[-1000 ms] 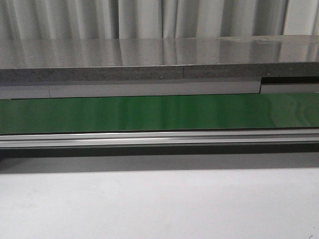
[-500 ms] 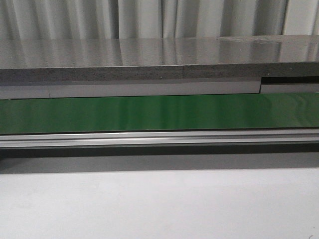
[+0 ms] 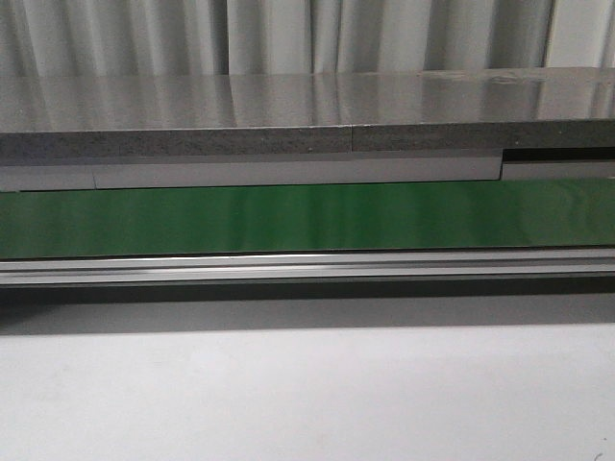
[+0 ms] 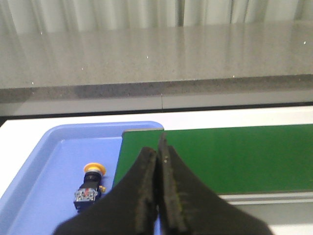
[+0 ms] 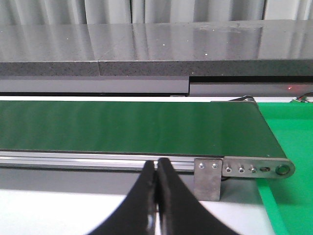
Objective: Move button from left to right
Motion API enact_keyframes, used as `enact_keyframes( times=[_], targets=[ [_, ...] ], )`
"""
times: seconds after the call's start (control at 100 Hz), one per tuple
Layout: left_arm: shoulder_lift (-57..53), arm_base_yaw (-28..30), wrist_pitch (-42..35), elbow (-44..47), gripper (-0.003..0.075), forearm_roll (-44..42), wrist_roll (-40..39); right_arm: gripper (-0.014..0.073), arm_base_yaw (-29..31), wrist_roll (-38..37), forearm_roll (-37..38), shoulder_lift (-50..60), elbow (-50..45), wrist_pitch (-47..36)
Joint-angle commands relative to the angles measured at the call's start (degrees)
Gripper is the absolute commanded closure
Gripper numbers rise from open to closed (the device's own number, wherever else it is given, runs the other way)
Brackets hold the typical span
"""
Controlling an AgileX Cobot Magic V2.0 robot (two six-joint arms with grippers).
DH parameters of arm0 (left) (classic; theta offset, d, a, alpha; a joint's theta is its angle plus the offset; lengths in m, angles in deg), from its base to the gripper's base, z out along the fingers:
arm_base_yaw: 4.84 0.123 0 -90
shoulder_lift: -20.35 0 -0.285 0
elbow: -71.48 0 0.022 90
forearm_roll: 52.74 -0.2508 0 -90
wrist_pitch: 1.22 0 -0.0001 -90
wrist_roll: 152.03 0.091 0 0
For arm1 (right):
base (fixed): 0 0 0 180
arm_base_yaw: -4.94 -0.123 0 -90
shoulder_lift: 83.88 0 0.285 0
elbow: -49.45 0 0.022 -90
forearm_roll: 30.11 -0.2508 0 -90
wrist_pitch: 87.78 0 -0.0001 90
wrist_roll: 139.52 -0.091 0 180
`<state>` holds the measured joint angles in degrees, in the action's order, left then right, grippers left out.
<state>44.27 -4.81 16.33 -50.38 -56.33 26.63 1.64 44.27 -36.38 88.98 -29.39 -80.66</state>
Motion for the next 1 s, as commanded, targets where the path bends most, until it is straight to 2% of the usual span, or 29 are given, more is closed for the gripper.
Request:
enact_keyframes(
  times=[0.0,0.11,0.24,0.52,0.89,0.99],
  targets=[
    [7.26,0.04,1.95,-7.91,0.0740,-0.05,-0.36,0.0662,-0.05,0.26,0.45,1.14,0.89,-4.85],
    [15.71,0.04,10.52,-16.19,0.0740,-0.05,-0.36,0.0662,-0.05,0.26,0.45,1.14,0.89,-4.85],
    [23.61,0.04,15.32,-23.68,0.0740,0.10,-0.36,0.0662,-0.05,0.26,0.45,1.14,0.89,-4.85],
    [31.82,0.04,14.46,-28.24,0.0740,1.12,-0.36,0.0662,-0.05,0.26,0.45,1.14,0.89,-4.85],
    [34.19,0.04,14.66,-28.24,0.0739,1.12,-0.36,0.0662,-0.05,0.26,0.45,1.14,0.89,-4.85],
    [34.19,0.04,14.66,-28.24,0.0694,1.12,-0.36,0.0662,-0.05,0.26,0.45,1.14,0.89,-4.85]
  ],
)
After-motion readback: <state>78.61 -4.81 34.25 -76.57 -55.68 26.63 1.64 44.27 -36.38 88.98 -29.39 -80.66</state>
